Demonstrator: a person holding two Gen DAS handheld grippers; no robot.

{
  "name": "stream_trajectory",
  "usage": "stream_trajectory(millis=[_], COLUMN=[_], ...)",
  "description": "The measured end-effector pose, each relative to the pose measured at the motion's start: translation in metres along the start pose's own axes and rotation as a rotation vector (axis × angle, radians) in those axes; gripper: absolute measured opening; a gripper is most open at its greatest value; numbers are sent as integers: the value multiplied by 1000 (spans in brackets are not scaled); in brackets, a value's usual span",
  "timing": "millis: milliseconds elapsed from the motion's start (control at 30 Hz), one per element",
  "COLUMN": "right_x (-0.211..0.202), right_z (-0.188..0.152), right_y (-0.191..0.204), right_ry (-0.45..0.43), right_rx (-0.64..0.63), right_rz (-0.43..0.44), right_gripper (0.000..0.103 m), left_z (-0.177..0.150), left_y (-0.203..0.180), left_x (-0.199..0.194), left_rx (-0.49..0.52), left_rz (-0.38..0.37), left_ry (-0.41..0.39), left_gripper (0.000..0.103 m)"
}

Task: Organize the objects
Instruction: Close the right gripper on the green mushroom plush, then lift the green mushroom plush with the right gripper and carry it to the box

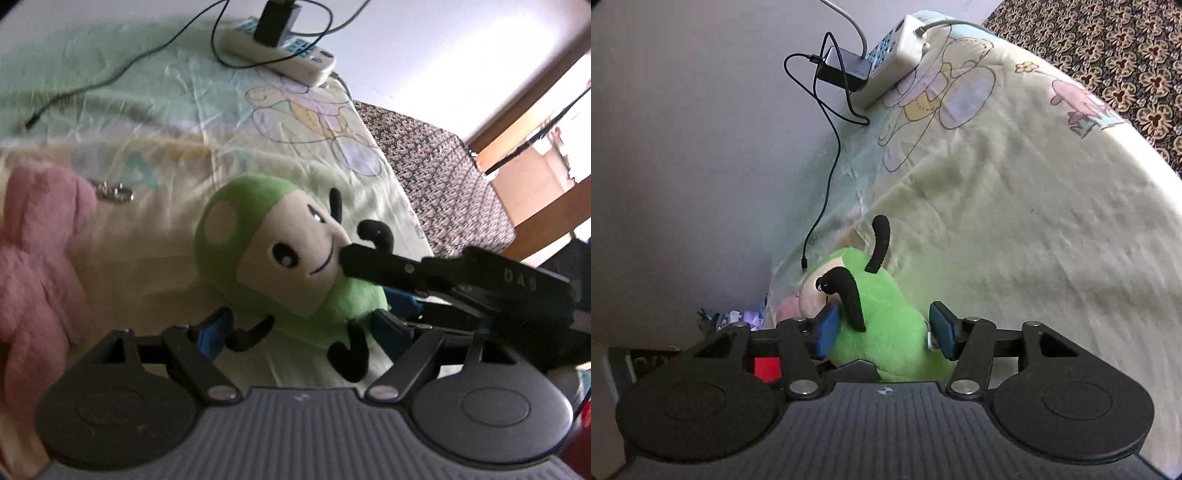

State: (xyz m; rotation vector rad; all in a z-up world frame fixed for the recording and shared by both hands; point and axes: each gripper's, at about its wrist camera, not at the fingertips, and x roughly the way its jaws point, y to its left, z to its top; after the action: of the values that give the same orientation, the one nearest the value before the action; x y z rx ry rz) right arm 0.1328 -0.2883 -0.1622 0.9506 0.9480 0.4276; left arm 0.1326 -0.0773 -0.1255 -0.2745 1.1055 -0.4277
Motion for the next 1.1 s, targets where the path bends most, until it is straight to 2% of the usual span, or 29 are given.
stream_trajectory(millis=[67, 300, 633, 767, 900, 1100], right_x=[-4, -15, -38, -41, -33, -9], right_z=[-3, -23, -75, -97, -112, -138], right_y=[1, 2, 10, 23, 48, 79], right_ry=[8, 71, 144, 181, 233, 342], right_rx=[-3, 65, 84, 32, -79, -202], right_rz=[-1, 21, 33, 36, 36, 70], right_gripper=[53, 49, 49, 49, 49, 49], left_z=[0, -7, -53, -76, -100, -132], left_y=[1, -6, -15, -14, -8, 19], left_x=[0, -13, -48, -67, -90, -129], left_rx=[-7, 61, 146, 168, 180, 114], left_rz=[-20, -19, -17, 1, 33, 87], left_ry=[8, 22, 71, 67, 39, -5], left_gripper=[80, 77, 77, 77, 77, 77])
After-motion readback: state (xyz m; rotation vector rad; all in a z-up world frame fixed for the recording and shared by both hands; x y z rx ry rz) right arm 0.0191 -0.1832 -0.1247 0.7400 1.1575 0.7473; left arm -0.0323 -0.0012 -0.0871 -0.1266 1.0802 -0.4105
